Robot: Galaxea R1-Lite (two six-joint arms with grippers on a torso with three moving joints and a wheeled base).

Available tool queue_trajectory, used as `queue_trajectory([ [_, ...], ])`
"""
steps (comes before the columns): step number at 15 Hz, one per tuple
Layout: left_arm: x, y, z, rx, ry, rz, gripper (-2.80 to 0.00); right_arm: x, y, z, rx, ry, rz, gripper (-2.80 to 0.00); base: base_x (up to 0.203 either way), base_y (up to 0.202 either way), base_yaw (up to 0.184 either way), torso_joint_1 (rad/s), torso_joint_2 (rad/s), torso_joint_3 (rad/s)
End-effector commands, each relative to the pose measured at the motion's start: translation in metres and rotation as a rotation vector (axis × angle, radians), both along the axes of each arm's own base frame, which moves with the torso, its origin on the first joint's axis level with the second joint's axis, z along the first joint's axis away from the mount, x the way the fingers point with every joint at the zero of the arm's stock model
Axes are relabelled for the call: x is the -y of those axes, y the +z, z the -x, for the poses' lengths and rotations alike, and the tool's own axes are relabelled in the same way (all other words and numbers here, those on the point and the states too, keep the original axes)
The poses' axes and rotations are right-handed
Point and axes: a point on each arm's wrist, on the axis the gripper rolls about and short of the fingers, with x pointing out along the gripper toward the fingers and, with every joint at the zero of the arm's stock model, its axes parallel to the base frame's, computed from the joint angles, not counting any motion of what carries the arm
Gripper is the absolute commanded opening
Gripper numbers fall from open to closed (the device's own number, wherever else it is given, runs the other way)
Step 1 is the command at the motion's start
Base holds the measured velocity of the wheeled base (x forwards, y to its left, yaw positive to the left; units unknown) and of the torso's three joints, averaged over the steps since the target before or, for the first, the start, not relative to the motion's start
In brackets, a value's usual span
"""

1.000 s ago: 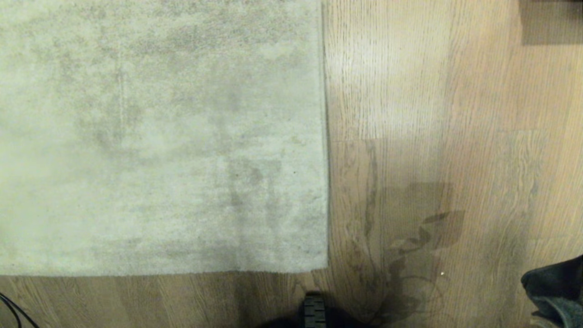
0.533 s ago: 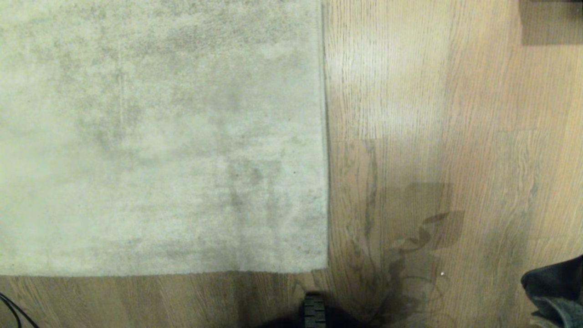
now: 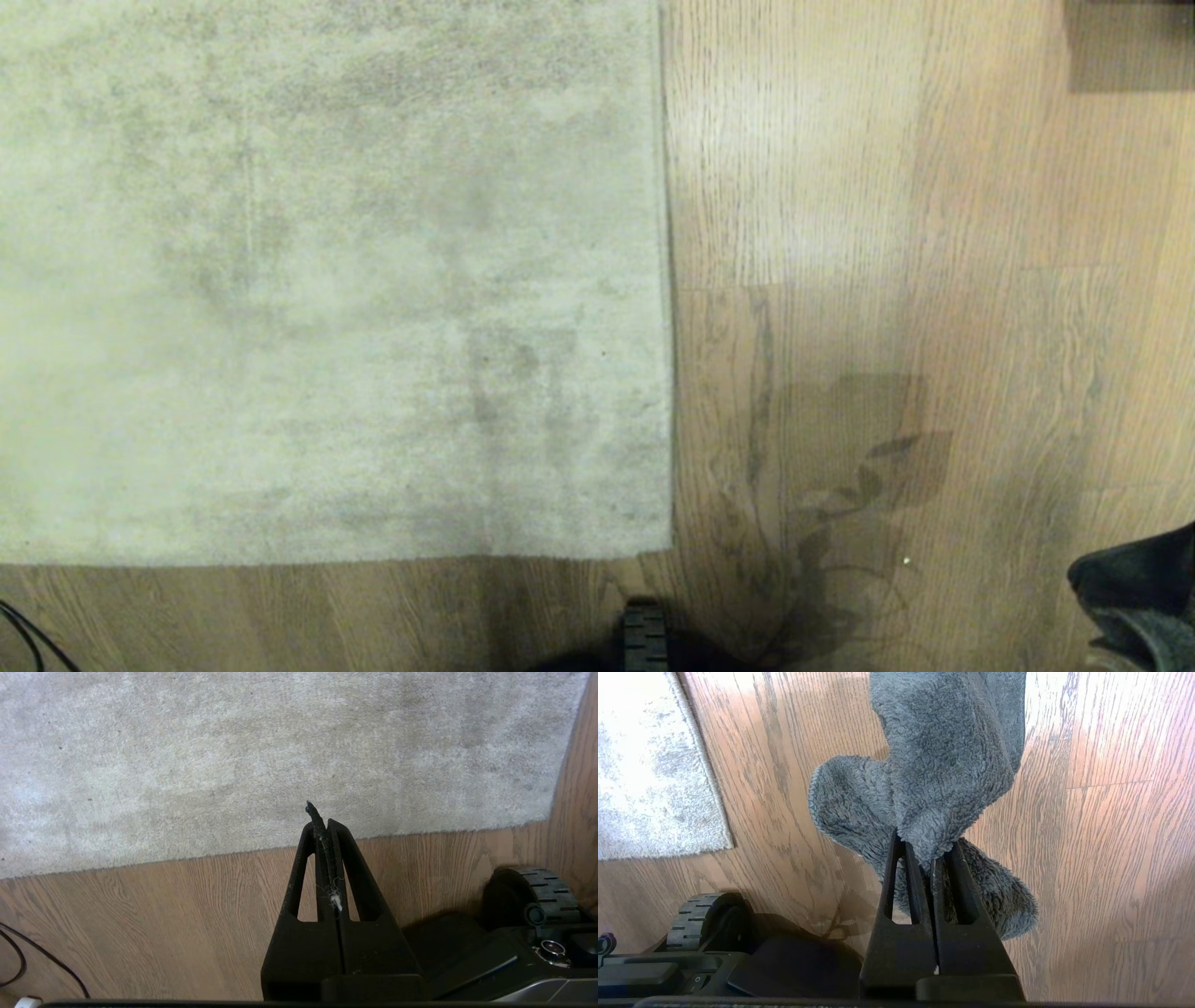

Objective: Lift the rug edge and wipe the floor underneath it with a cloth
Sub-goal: Put down the rag

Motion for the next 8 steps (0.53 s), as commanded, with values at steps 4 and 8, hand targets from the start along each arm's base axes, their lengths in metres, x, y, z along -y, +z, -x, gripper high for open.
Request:
queue_trajectory([
  [4, 0.0, 0.0, 0.0, -0.002, 0.002, 0.02, -2.8, 0.0, 0.0001, -0.0001, -0.001, 0.001, 0.0, -2.8, 0.0, 0.0, 0.0, 0.0, 0.0, 0.0],
  [8, 0.0, -0.0003, 0.0, 0.0, 0.002, 0.02, -2.8, 0.0, 0.0001, -0.0001, -0.001, -0.001, 0.0, -2.8, 0.0, 0.0, 0.0, 0.0, 0.0, 0.0],
])
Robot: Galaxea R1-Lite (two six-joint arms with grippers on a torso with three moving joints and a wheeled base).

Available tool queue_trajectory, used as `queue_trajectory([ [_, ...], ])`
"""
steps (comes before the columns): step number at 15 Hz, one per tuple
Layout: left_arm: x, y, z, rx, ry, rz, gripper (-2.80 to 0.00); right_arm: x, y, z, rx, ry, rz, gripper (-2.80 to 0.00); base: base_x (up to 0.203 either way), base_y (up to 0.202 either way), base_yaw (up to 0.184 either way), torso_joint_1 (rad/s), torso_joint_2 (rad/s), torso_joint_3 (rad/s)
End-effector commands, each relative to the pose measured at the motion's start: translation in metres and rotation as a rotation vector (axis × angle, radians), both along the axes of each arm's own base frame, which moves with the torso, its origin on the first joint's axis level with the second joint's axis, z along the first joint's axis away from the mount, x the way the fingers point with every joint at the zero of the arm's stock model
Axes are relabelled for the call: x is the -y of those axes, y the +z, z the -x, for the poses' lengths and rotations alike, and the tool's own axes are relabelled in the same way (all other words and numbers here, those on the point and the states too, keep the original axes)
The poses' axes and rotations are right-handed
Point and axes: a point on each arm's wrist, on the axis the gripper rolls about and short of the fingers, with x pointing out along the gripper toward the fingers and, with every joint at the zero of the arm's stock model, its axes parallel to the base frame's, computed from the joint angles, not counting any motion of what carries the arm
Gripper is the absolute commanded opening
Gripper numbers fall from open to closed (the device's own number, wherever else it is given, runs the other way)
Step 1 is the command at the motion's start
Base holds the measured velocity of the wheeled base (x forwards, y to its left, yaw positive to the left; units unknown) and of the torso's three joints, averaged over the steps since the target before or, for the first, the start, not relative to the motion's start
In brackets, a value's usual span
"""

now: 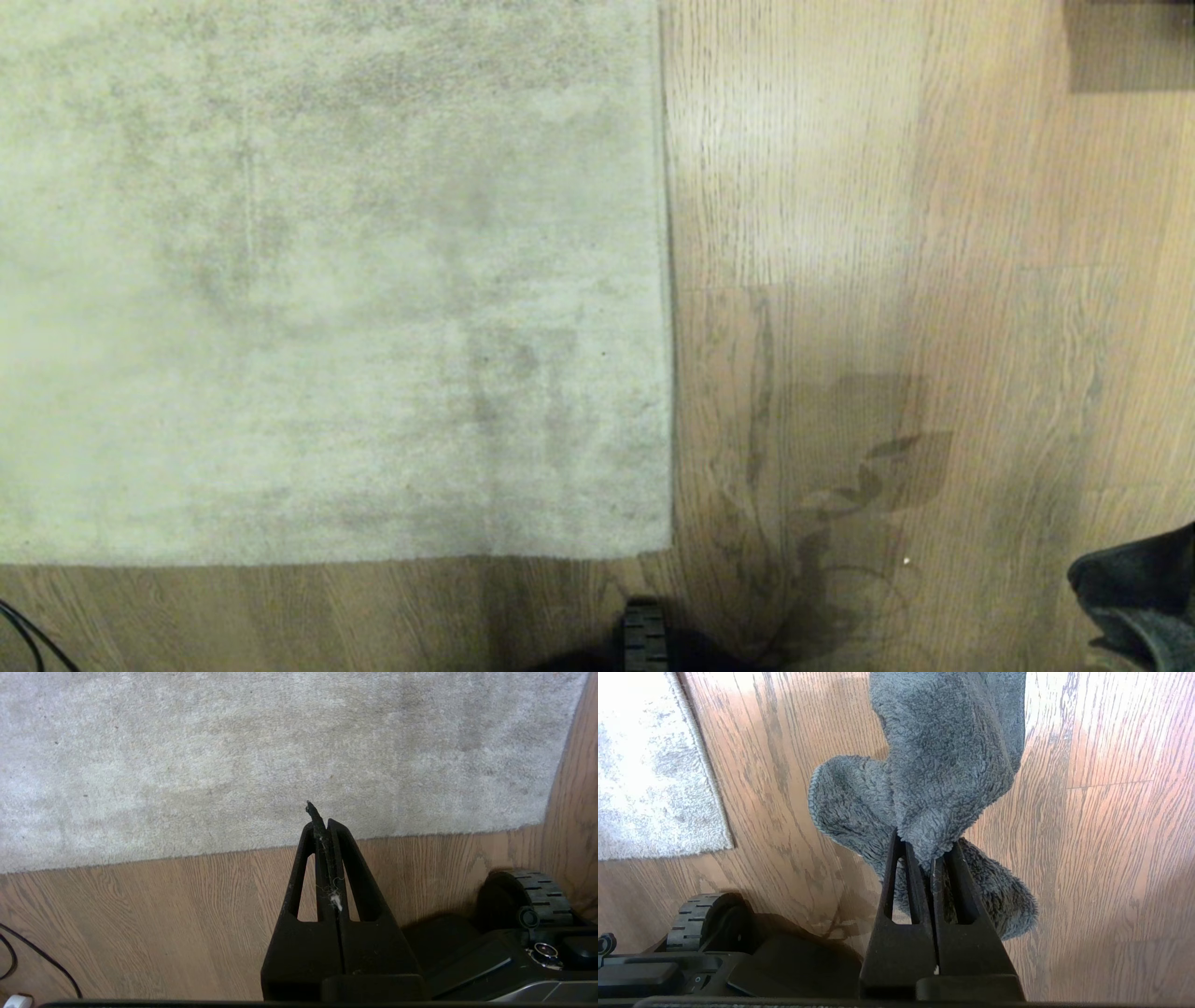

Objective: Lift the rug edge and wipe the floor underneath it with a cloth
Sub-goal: Put down the rag

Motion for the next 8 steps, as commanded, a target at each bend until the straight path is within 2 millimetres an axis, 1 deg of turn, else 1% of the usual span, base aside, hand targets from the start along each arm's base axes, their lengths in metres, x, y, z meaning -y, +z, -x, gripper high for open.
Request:
queue_trajectory([
  [1, 0.0, -0.0003, -0.0002, -0.001, 0.0, 0.0, -2.8, 0.0, 0.0001, -0.0001, -0.001, 0.0, 0.0, -2.8, 0.0, 0.0, 0.0, 0.0, 0.0, 0.0],
  [8, 0.0, -0.0002, -0.0002, -0.001, 0.0, 0.0, -2.8, 0.0, 0.0001, -0.0001, -0.001, 0.0, 0.0, -2.8, 0.0, 0.0, 0.0, 0.0, 0.0, 0.0],
])
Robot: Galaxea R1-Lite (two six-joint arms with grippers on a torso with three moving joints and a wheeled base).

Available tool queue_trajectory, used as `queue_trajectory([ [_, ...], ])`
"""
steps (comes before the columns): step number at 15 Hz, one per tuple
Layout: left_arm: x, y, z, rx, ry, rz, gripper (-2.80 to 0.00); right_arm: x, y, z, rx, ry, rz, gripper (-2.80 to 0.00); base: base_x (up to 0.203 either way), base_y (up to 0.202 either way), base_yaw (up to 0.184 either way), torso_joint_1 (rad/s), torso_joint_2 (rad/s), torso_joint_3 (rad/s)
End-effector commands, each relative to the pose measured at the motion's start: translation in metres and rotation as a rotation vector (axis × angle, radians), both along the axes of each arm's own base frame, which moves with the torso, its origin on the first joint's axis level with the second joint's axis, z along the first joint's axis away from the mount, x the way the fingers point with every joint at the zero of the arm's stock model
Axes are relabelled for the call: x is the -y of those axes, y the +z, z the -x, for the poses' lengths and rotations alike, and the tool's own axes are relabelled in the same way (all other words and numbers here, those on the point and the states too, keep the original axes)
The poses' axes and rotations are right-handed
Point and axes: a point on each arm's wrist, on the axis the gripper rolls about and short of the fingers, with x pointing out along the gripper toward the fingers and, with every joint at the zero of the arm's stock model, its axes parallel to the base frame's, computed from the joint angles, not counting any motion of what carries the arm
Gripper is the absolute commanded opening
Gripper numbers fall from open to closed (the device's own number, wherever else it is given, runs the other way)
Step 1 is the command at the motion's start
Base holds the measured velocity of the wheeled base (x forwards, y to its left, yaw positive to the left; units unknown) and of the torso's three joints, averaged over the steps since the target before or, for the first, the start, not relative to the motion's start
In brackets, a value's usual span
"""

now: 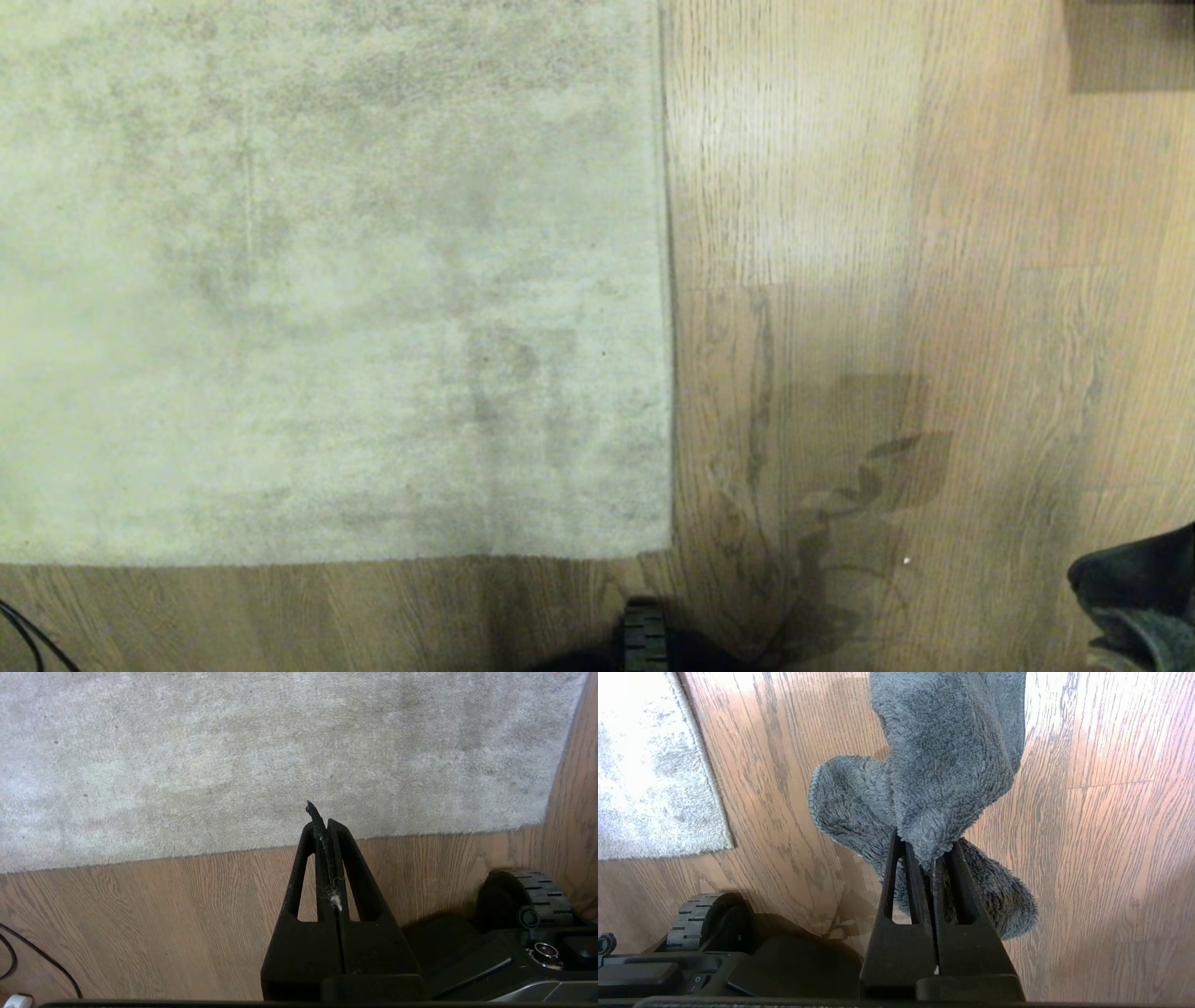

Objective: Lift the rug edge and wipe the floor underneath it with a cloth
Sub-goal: Put down the rag

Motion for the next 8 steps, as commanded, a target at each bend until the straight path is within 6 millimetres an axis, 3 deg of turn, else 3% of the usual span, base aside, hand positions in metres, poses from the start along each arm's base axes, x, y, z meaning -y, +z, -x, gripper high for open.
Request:
queue_trajectory([
  [1, 0.0, 0.0001, -0.0001, -0.001, 0.0, 0.0, -2.8, 0.0, 0.0001, -0.0001, -0.001, -0.001, 0.0, -2.8, 0.0, 0.0, 0.0, 0.0, 0.0, 0.0],
  [8, 0.0, -0.0006, -0.0003, -0.003, 0.0, 0.0, -2.8, 0.0, 0.0001, -0.0001, -0.001, 0.0, -0.001, -2.8, 0.0, 0.0, 0.0, 0.0, 0.0, 0.0],
])
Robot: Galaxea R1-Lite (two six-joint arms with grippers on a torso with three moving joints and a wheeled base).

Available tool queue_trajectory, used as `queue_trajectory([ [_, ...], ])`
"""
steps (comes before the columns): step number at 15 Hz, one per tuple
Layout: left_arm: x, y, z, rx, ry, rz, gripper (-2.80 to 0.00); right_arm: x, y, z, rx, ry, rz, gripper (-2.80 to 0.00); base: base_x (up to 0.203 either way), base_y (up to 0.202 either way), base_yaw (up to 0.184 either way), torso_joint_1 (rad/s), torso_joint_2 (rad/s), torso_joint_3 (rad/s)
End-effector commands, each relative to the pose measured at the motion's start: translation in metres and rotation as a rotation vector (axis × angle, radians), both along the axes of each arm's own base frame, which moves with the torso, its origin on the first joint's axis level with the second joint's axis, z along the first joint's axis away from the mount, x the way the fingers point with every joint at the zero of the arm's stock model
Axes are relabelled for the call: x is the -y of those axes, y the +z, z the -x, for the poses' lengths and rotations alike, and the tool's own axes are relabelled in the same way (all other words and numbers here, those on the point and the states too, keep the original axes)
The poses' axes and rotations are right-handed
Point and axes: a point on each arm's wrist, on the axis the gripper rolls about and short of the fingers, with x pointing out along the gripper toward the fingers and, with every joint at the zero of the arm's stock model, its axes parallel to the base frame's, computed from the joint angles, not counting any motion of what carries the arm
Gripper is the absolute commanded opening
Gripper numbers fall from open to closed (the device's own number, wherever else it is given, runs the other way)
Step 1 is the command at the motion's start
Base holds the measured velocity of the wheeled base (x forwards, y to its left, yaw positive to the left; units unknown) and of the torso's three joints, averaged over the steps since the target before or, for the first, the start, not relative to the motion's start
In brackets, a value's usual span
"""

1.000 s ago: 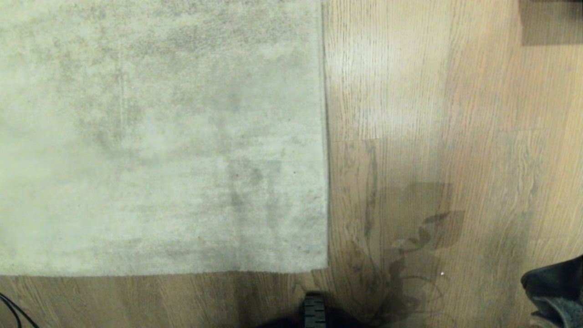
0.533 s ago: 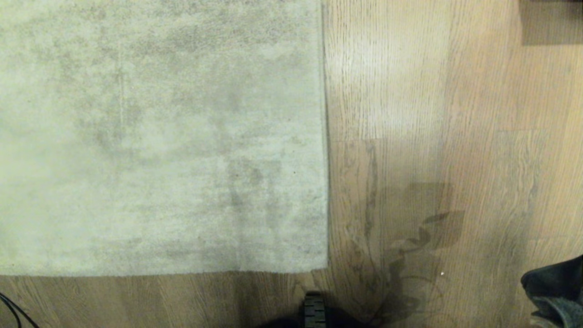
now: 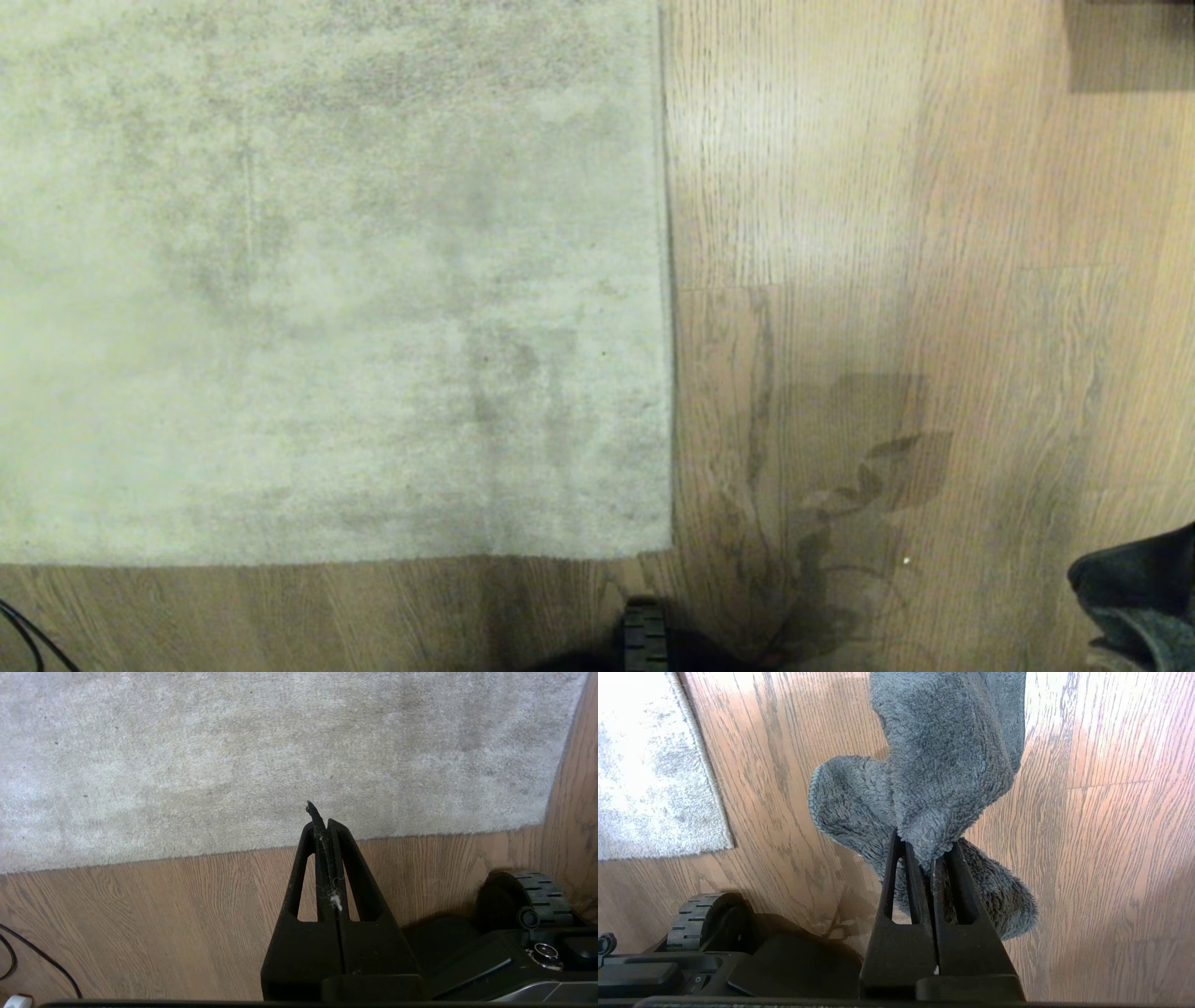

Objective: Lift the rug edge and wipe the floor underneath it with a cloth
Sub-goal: Put down the rag

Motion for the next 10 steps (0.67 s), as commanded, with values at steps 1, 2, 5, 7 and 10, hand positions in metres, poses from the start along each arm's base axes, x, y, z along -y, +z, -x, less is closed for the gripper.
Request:
queue_trajectory([
  [1, 0.0, -0.0007, -0.0002, -0.001, 0.0, 0.0, -2.8, 0.0, 0.0001, -0.0001, -0.001, 0.0, 0.0, -2.8, 0.0, 0.0, 0.0, 0.0, 0.0, 0.0],
  [2, 0.0, -0.0006, -0.0005, 0.0, -0.001, 0.0, -2.8, 0.0, 0.0001, -0.0001, -0.001, 0.0, 0.0, -2.8, 0.0, 0.0, 0.0, 0.0, 0.0, 0.0],
  [5, 0.0, -0.0005, -0.0006, 0.004, 0.0, 0.0, -2.8, 0.0, 0.0001, -0.0001, -0.001, 0.0, 0.0, -2.8, 0.0, 0.0, 0.0, 0.0, 0.0, 0.0],
  [7, 0.0, -0.0003, -0.0004, 0.006, 0.0, 0.0, -2.8, 0.0, 0.0001, -0.0001, -0.001, -0.001, 0.0, -2.8, 0.0, 0.0, 0.0, 0.0, 0.0, 0.0],
  [10, 0.0, -0.0005, -0.0005, 0.006, 0.0, 0.0, -2.8, 0.0, 0.0, 0.0, 0.0, 0.0, -0.001, -2.8, 0.002, -0.144, 0.011, 0.005, 0.0, 0.002],
])
